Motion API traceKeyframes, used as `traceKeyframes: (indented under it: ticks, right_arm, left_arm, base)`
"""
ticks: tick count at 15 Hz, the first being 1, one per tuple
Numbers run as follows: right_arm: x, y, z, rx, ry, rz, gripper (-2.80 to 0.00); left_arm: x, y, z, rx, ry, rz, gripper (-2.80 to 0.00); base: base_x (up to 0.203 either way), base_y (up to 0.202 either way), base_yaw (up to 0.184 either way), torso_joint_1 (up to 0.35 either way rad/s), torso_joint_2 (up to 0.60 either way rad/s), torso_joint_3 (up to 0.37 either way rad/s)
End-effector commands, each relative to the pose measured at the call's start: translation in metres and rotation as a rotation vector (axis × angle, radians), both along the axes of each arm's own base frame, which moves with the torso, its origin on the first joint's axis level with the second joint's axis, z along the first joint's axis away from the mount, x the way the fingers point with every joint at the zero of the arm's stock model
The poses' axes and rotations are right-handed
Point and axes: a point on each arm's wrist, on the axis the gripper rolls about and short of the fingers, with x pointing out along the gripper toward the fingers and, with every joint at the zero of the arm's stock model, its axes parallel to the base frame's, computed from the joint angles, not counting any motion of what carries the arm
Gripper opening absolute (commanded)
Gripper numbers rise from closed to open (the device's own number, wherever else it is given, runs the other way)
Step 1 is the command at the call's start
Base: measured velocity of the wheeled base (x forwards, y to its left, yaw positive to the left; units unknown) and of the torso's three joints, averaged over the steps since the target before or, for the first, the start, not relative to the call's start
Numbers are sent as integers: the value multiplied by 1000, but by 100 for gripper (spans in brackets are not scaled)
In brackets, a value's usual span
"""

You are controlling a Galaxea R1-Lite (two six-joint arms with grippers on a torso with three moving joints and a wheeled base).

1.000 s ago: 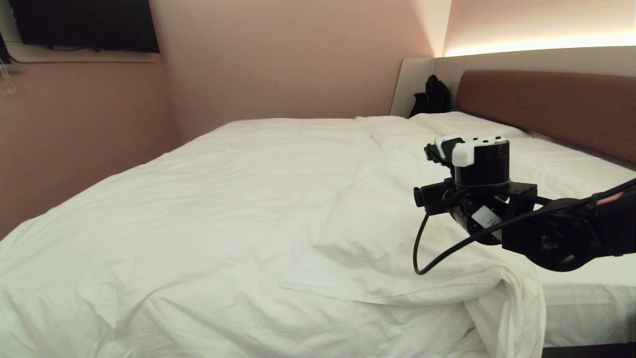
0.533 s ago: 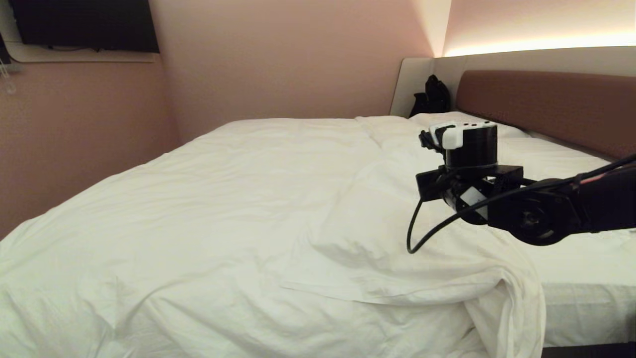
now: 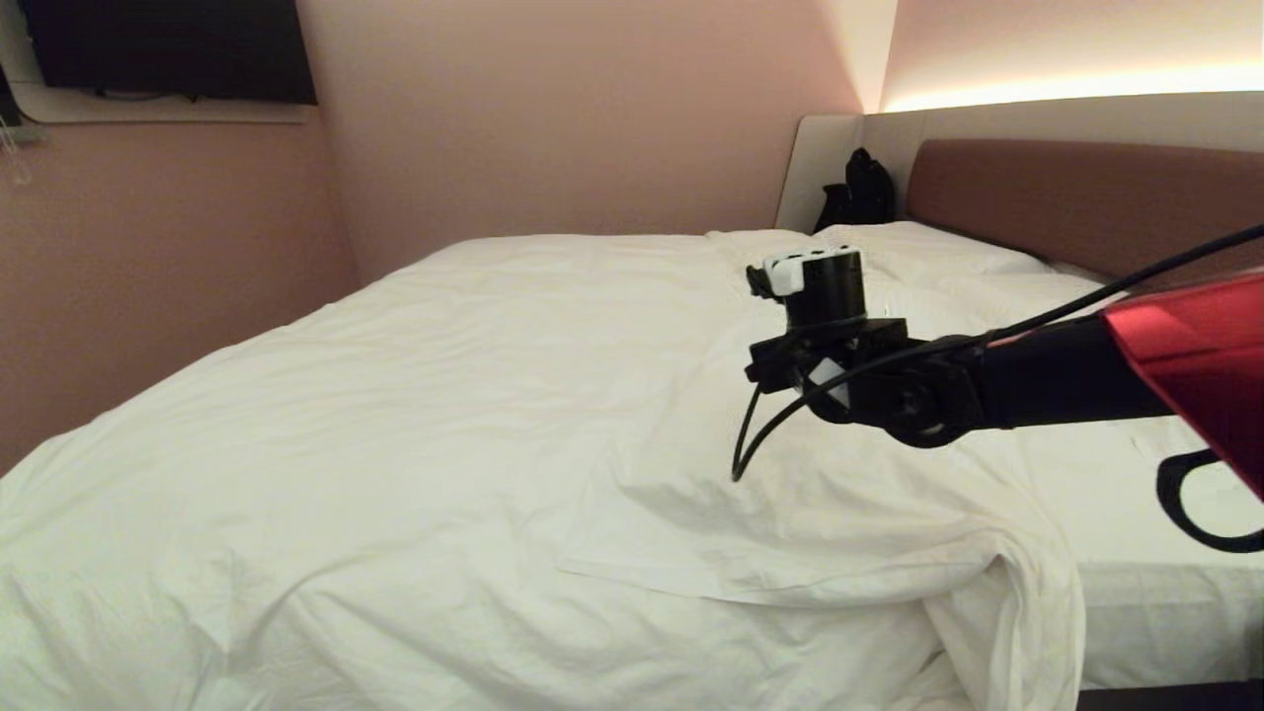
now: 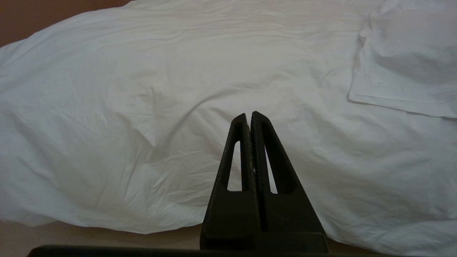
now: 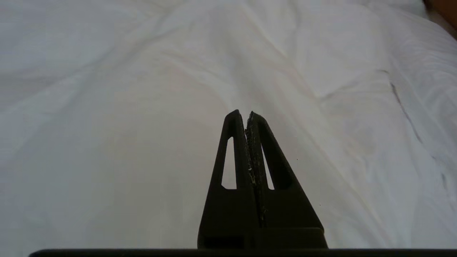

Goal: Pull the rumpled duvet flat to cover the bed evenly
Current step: Flatten the corners of the folded blanket

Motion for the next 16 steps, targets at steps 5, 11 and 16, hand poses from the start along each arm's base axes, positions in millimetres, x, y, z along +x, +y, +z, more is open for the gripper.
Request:
traceKeyframes:
  ticks: [5,11,16]
  right_arm:
    - [21,41,-38,201,245,-37,-280]
    - [-24,56,-36,354,558,-25,-280]
    - [-34,65,-40,400,599,-45,-280]
  left_arm:
    - [0,0,0,-1,0,0,-280]
    - [0,0,0,-1,-1,0,-280]
    - [0,0,0,-1,0,0,-280]
  base:
    - [0,0,0,0,0,0]
    - [0,0,0,0,0,0]
    - [0,0,0,0,0,0]
